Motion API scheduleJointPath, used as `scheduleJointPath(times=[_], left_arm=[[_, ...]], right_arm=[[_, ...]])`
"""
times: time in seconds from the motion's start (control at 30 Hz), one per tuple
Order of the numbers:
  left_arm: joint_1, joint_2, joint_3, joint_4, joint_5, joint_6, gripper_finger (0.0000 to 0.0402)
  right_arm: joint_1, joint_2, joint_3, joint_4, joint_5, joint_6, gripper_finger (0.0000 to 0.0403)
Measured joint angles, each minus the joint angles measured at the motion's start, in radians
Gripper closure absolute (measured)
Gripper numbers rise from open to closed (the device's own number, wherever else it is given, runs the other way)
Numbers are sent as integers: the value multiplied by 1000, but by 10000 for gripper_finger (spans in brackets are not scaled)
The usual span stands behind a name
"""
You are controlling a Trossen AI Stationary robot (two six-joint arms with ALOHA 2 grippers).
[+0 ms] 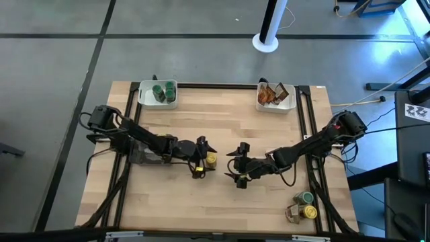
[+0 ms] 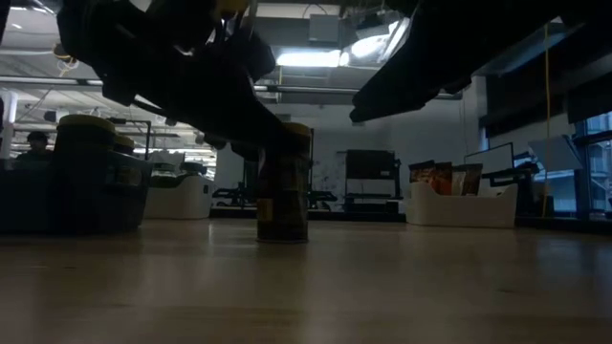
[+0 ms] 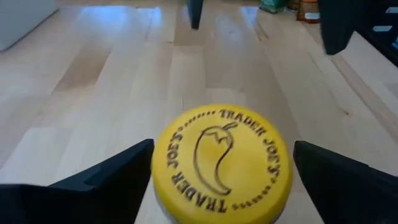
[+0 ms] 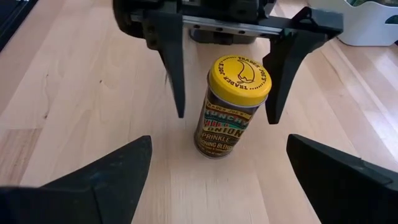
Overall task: Sort spices by type
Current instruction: Put the yellow seasoning bottle into the black bin
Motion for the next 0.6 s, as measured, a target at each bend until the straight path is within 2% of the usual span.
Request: scheduleJointPath(times=[0.43, 0.6], left_arm=[[0, -72, 4, -95, -1, 4, 167], [0, -79, 4, -107, -2, 10, 184]], right_arm=[[0, 0, 0, 0, 2, 0, 31], [0, 0, 0, 0, 2, 0, 31]])
